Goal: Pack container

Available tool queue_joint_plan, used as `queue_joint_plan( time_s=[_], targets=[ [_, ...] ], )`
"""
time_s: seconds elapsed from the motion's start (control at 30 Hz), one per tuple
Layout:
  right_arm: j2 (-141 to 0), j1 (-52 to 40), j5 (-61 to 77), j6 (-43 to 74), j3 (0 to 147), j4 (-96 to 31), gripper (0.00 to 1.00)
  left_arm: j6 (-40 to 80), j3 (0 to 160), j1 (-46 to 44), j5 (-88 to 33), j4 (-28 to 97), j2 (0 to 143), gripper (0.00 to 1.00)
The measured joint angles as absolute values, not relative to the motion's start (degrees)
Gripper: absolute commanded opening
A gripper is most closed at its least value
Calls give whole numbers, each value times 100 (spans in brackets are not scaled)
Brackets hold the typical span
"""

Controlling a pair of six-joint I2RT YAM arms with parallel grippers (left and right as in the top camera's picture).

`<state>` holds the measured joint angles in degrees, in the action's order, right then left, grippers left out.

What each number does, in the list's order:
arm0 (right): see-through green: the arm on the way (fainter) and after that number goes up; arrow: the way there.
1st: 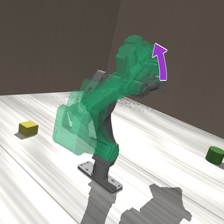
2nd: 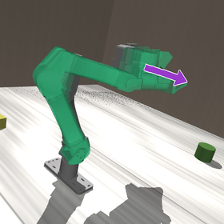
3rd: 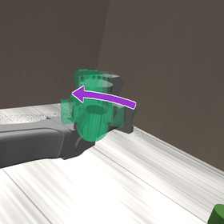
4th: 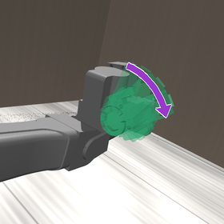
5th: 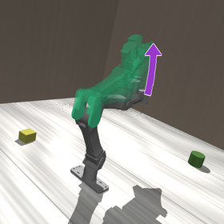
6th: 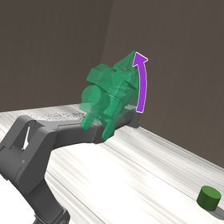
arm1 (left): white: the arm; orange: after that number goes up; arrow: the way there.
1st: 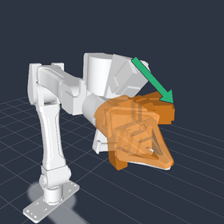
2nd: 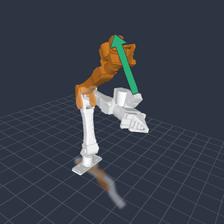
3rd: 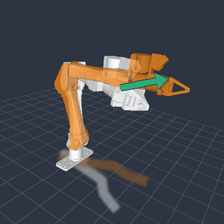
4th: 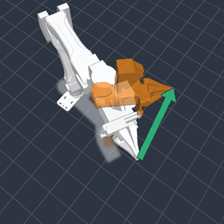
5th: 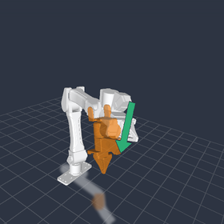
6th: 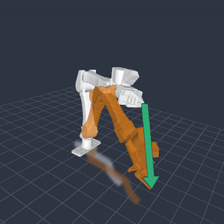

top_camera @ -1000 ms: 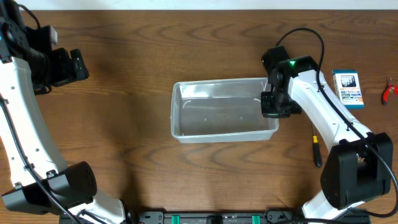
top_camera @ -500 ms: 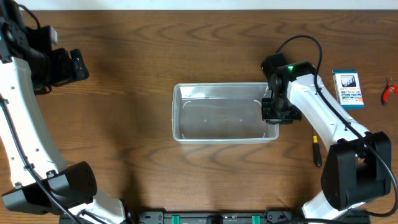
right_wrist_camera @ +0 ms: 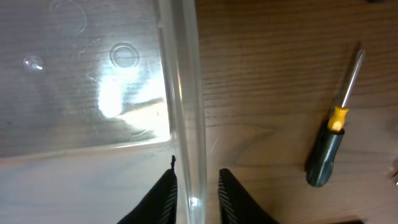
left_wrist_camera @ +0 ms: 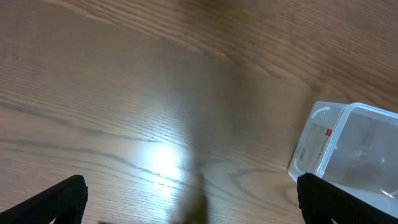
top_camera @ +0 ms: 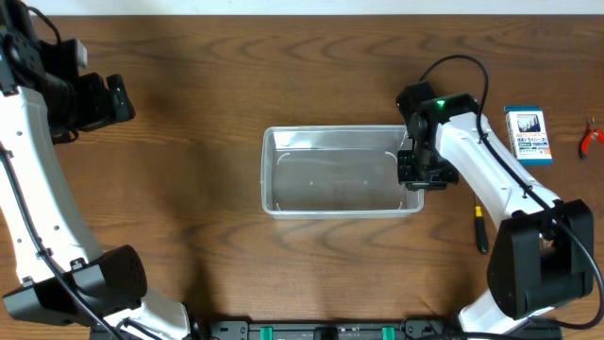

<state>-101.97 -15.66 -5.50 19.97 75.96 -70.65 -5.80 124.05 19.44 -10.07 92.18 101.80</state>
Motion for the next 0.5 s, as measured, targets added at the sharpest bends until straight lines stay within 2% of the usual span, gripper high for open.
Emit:
queue_joint_plan(
  time_s=[0.5],
  targets=[
    [-10197, -1566, -342, 1997, 7596, -6873, 25, -580, 12405, 1946, -1007, 9218, 10180, 98]
  ],
)
